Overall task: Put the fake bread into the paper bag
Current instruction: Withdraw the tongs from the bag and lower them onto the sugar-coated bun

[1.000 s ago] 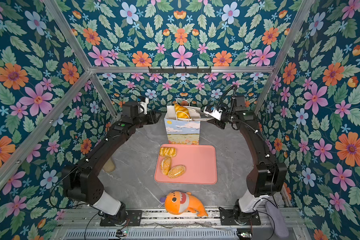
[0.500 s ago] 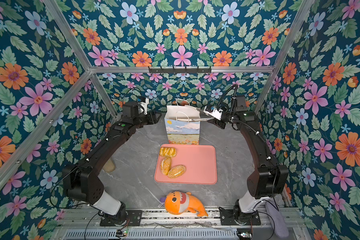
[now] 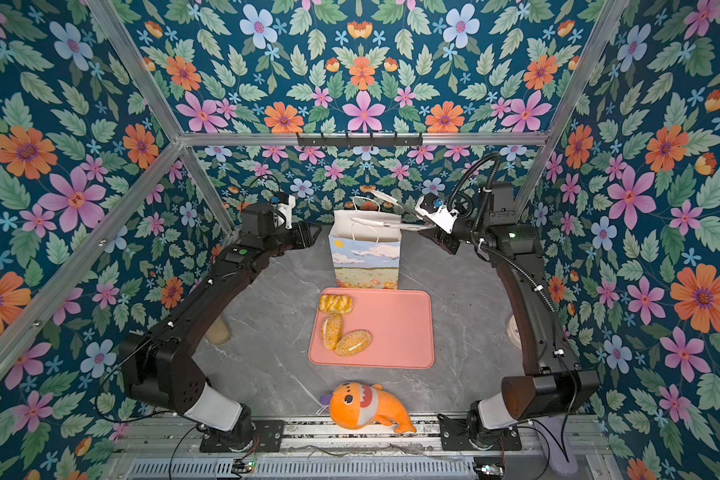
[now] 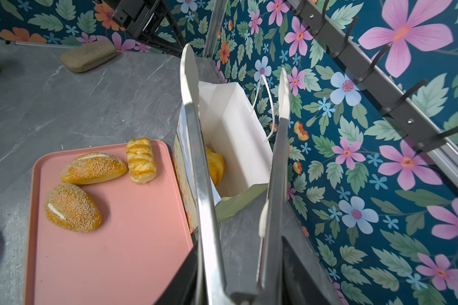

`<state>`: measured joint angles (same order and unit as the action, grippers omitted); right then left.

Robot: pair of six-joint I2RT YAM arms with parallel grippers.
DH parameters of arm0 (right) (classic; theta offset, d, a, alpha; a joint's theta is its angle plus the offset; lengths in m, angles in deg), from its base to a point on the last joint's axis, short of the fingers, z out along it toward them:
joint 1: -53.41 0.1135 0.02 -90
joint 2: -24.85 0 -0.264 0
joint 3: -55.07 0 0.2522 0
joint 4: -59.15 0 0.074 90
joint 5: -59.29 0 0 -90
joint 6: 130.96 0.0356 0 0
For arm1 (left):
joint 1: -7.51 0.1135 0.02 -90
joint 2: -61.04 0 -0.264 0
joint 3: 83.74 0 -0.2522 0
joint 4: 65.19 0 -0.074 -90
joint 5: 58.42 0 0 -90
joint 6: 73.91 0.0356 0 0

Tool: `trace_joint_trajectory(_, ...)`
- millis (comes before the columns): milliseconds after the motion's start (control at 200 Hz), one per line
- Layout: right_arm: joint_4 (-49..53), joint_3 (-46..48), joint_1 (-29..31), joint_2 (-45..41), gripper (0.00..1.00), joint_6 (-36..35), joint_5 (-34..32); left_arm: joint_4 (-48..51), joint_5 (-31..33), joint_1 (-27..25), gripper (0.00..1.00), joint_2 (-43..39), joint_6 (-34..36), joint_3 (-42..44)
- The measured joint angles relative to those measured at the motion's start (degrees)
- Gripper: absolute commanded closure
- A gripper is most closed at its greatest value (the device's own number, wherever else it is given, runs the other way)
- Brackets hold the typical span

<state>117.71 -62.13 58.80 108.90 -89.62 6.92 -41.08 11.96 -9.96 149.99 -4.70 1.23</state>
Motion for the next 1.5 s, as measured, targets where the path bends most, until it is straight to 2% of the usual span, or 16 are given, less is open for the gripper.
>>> trace_joint_trajectory(335,5.95,-2.56,-0.04,-5.51,0.58,9.20,-3.34,-0.04,-0.85,0.02,0.38,-1.88,0.00,1.09)
trace_joint_trajectory(545,5.81,4.31,0.42,-13.35,0.55,17.09,0.33,-0.11,-1.46,0.02,0.38,-3.30,0.02,3.37)
trace_joint_trajectory(890,4.92,15.02,7.39,-21.59,0.56,28.87,3.69,-1.84,-2.97,0.07,0.38,-5.97,0.00,8.02)
trace_joint_trajectory(1175,9.46,22.69,20.46,-22.95,0.60,35.23,-5.07,-3.93,-3.06,0.07,0.38,-9.70,-0.92,15.54)
trace_joint_trajectory(1500,10.05,34.01,22.40,-26.34,0.63,41.07,-10.21,-6.54,-4.61,0.07,0.39,-11.23,-2.80,20.11)
